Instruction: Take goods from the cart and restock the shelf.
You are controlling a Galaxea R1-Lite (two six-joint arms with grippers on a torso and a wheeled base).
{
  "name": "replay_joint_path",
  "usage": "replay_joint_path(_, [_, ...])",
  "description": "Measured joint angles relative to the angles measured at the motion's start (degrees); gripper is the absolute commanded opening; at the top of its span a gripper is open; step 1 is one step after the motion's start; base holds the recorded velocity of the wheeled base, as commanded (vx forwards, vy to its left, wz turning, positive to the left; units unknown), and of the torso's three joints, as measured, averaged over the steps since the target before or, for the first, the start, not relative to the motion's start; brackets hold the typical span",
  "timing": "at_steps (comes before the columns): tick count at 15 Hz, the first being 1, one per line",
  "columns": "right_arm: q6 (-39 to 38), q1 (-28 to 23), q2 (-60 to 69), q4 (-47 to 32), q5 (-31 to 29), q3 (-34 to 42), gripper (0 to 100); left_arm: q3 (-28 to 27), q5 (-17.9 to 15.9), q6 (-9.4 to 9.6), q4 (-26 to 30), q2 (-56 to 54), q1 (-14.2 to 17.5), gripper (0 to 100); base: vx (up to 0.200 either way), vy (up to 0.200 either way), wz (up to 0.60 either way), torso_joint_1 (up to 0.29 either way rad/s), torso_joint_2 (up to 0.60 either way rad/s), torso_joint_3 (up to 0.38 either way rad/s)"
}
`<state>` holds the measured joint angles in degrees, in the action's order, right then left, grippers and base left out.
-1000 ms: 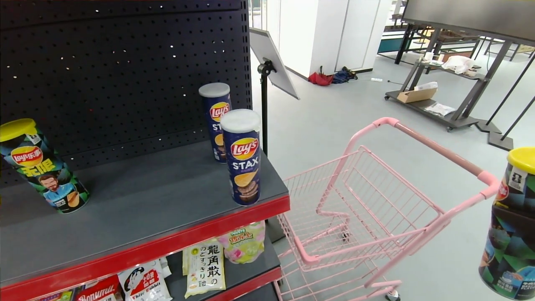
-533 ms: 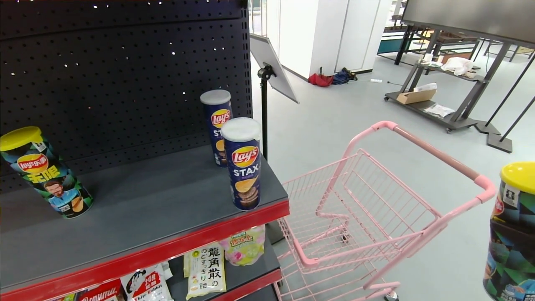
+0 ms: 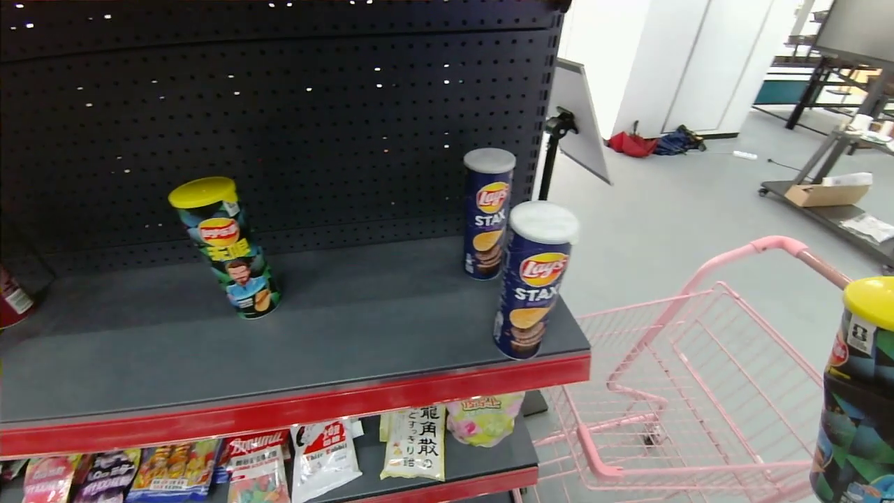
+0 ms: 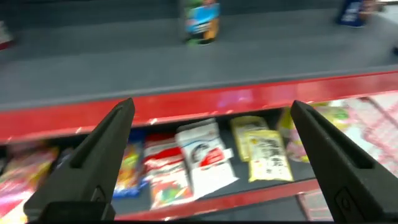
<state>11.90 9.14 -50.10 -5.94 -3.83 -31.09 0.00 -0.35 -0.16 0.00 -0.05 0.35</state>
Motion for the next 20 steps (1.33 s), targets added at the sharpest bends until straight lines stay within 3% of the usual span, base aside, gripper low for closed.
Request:
replay_joint_path(6, [-0.4,-3.1,4.5,0.0,-0.2,1.6,0,0.0,0.0,-0.06,0.1,0.0,0.0,100,0.0,0.0,0.1,0.0,0.0,0.0])
replay_joint_path(8, [-3.9,-4.3,6.7,0.1,0.0,2.1,0,0.0,0.0,-0.02,0.1,0.0,0.0,100,0.0,0.0,0.0,0.0,0.0,0.0])
replay_joint_path(11, [-7.7,-4.4,10.2,0.1,0.2,3.2,0,0.0,0.0,0.06,0.0,0.0,0.1,100,0.0,0.0,0.0,0.0,0.0,0.0])
replay_joint_path(14, [-7.7,-4.3,14.7,0.1,0.2,6.2,0,0.0,0.0,0.16,0.0,0.0,0.0,100,-0.2,0.0,0.0,0.004,0.0,0.002])
replay_joint_path(20, [-7.6,-4.3,18.4,-0.1,0.2,7.9,0,0.0,0.0,0.18,0.0,0.0,0.1,100,0.0,0.0,0.0,0.0,0.0,0.0])
